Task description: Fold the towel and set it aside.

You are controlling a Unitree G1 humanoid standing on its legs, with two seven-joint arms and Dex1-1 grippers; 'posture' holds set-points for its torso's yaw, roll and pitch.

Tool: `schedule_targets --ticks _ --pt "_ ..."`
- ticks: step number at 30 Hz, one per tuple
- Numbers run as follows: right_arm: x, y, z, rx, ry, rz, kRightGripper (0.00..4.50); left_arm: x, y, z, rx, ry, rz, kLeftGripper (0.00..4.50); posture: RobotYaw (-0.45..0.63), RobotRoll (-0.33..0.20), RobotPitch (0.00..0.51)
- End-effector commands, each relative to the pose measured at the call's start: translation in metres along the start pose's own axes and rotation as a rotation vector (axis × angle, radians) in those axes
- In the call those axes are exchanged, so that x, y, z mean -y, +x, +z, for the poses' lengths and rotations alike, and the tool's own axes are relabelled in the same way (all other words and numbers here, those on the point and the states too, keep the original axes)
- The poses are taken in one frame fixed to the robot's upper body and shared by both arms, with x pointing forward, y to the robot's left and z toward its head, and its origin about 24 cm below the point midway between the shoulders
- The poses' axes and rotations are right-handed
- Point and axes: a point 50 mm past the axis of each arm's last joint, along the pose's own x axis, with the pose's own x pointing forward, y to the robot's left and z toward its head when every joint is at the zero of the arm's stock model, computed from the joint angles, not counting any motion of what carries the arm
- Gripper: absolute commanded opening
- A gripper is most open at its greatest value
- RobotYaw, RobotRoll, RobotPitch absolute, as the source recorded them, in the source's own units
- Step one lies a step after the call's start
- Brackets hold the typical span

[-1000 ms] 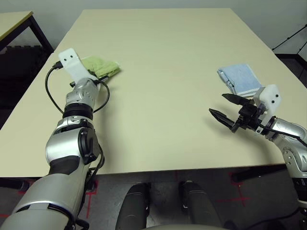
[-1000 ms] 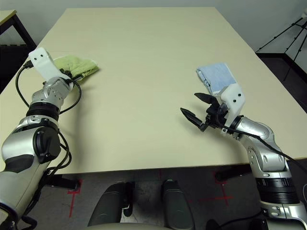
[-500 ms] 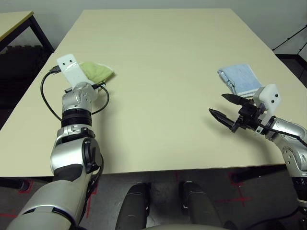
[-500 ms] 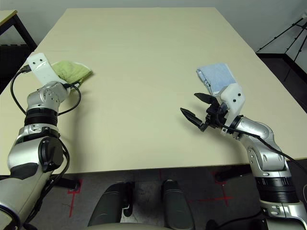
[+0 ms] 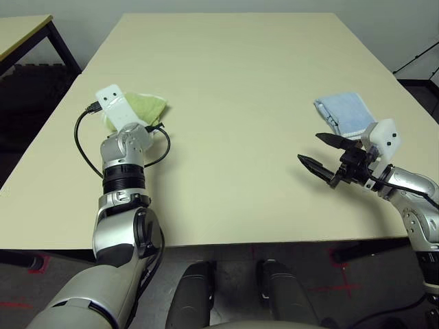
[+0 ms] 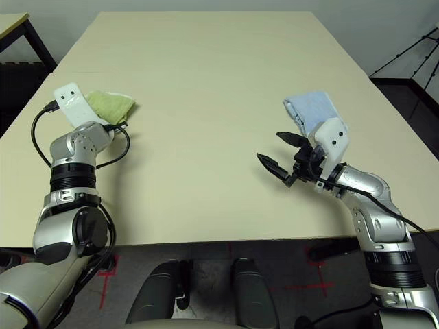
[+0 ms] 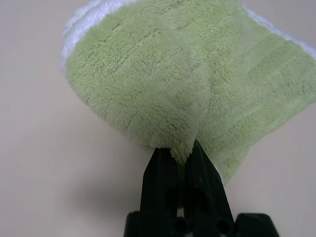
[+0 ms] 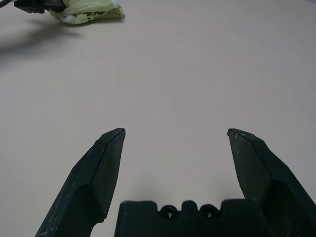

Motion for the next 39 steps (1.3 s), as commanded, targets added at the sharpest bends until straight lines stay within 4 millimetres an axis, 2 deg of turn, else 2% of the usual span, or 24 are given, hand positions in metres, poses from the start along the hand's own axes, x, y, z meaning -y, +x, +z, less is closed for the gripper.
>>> schedule_targets --ticks 1,7,17,20,29,35,39 --pt "-0.001 -0.002 -0.003 -0.019 0.007 0.003 4.50 -0.004 0.002 -0.011 -0.048 -0.006 0.019 0.01 0.01 0.000 0.123" --pt "-0.002 -0.002 -0.003 -0.019 0.007 0.003 4.50 0.005 -0.001 -0.014 -0.060 -0.018 -0.005 0.01 0.00 0.000 0.123" --pt "-0.002 -0.002 -0.003 -0.019 0.006 0.003 4.50 0.010 -0.002 -0.016 -0.068 -0.033 -0.018 0.01 0.00 0.000 0.123" --pt "-0.001 -0.002 -0.003 -0.020 0.004 0.002 4.50 0.008 -0.002 -0.016 -0.081 -0.052 -0.016 0.89 0.00 0.000 0.123" --pt "0.000 -0.001 -0.004 -0.019 0.007 0.001 4.50 0.007 -0.015 -0.001 -0.072 -0.070 -0.025 4.35 0.02 0.000 0.124" --pt "0.000 0.002 -0.004 -0.015 0.006 0.008 4.50 0.009 -0.029 0.007 -0.079 -0.055 -0.038 4.45 0.02 0.000 0.122" --pt "0.002 0.003 -0.004 -0.014 0.004 0.010 4.50 0.011 -0.046 0.009 -0.114 -0.025 -0.071 4.45 0.04 0.000 0.118"
